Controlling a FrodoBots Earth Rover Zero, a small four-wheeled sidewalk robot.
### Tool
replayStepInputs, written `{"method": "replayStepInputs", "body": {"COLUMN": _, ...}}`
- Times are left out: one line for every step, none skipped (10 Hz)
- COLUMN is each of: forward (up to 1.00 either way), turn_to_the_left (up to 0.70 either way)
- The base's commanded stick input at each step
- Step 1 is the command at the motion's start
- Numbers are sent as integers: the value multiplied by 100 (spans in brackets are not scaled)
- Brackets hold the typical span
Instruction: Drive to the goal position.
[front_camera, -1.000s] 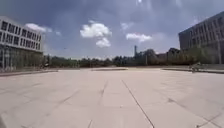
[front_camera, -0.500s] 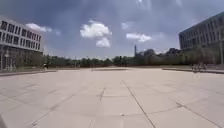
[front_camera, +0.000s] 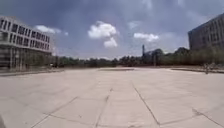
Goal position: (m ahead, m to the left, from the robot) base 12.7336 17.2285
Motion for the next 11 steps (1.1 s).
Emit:
{"method": "replayStepInputs", "body": {"forward": 50, "turn_to_the_left": 0}}
{"method": "replayStepInputs", "body": {"forward": 50, "turn_to_the_left": 0}}
{"method": "replayStepInputs", "body": {"forward": 50, "turn_to_the_left": 8}}
{"method": "replayStepInputs", "body": {"forward": 50, "turn_to_the_left": 41}}
{"method": "replayStepInputs", "body": {"forward": 50, "turn_to_the_left": 0}}
{"method": "replayStepInputs", "body": {"forward": 50, "turn_to_the_left": 0}}
{"method": "replayStepInputs", "body": {"forward": 50, "turn_to_the_left": 0}}
{"method": "replayStepInputs", "body": {"forward": 50, "turn_to_the_left": 0}}
{"method": "replayStepInputs", "body": {"forward": 50, "turn_to_the_left": 0}}
{"method": "replayStepInputs", "body": {"forward": 50, "turn_to_the_left": 31}}
{"method": "replayStepInputs", "body": {"forward": 50, "turn_to_the_left": 46}}
